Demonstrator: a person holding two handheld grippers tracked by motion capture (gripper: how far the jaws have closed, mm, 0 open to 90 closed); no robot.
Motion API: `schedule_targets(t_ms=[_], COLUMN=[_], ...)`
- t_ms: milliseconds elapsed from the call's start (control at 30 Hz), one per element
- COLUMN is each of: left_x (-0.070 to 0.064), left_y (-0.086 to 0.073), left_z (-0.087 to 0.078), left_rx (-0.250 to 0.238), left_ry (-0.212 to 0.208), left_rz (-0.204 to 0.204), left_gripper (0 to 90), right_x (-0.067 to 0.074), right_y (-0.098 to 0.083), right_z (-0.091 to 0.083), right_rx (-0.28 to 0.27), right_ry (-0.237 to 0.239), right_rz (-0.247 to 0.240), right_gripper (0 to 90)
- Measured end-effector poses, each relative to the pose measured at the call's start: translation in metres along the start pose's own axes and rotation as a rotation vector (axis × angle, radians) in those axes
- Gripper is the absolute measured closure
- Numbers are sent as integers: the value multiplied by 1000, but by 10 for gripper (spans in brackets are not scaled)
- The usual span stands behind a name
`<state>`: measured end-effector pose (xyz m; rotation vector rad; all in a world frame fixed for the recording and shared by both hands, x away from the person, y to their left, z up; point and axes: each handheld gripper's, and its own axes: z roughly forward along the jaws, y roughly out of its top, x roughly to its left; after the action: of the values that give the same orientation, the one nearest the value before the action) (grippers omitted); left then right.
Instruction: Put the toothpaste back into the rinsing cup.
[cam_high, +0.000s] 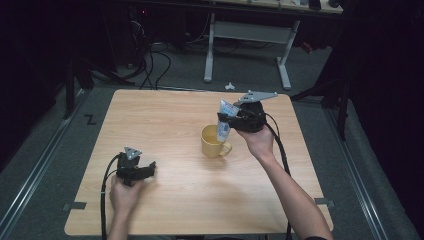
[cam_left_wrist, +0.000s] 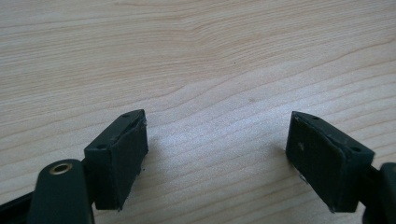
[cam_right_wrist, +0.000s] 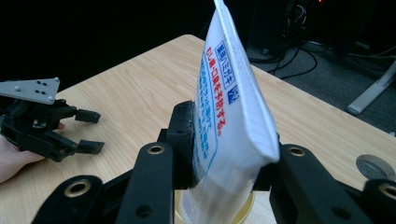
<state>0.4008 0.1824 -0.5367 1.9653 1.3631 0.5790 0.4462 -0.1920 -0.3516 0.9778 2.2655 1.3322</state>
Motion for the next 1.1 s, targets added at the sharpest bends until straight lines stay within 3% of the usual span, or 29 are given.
schedule_targets(t_ms=[1100], left_x=[0], left_y=[0], left_z=[0], left_rx=[0], left_ry=[0], left_rz=[0], left_gripper=[212], right_x=[1], right_y=[-4], right_z=[34], right_rx=[40], right_ry=[-32], right_rz=[-10], right_gripper=[689])
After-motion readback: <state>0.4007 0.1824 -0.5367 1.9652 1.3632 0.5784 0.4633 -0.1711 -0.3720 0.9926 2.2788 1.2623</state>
